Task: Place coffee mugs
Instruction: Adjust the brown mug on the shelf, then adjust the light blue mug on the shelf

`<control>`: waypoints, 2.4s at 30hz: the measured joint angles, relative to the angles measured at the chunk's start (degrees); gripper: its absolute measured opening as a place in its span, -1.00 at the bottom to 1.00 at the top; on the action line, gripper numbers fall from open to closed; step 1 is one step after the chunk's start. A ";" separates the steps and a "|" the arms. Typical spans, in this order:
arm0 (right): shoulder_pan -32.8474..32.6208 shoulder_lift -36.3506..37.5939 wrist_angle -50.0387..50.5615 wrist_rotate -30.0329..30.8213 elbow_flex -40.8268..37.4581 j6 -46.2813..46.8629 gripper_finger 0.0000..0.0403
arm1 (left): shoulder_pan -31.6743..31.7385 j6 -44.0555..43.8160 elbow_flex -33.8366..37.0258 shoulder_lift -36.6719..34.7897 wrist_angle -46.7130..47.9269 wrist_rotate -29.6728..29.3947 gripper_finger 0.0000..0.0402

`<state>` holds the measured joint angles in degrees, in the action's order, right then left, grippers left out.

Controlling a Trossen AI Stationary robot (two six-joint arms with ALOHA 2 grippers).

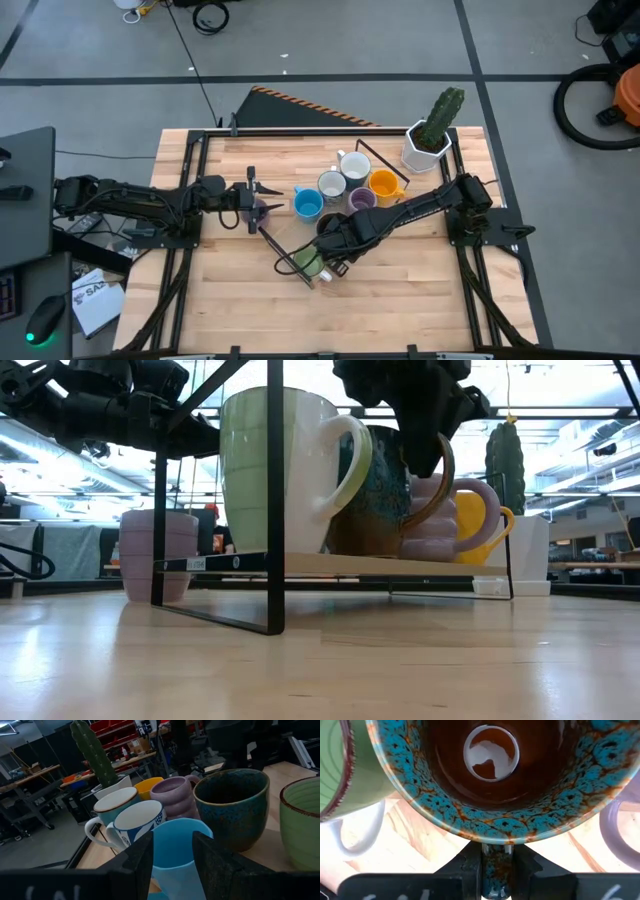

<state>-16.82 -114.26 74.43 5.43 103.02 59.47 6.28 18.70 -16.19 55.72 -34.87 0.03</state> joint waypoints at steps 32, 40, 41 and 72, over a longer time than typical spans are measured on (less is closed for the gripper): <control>-0.71 8.18 1.89 2.30 0.00 1.85 0.00 | -0.01 0.04 0.01 -0.02 0.39 -4.09 -0.30; -3.10 11.02 10.22 8.72 -0.85 2.30 -0.03 | 0.04 -0.26 0.00 0.00 0.49 -4.35 -0.30; -3.67 11.55 9.87 9.69 -1.55 2.13 -0.03 | 0.24 -0.84 0.02 0.00 0.14 -4.33 -0.30; -5.95 23.61 0.57 27.61 -15.61 -17.23 -0.18 | 19.31 -12.29 -36.64 23.05 54.23 5.28 -0.30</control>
<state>-22.76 -90.65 75.00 33.04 87.42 42.25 25.59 6.41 -52.83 78.77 19.36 5.31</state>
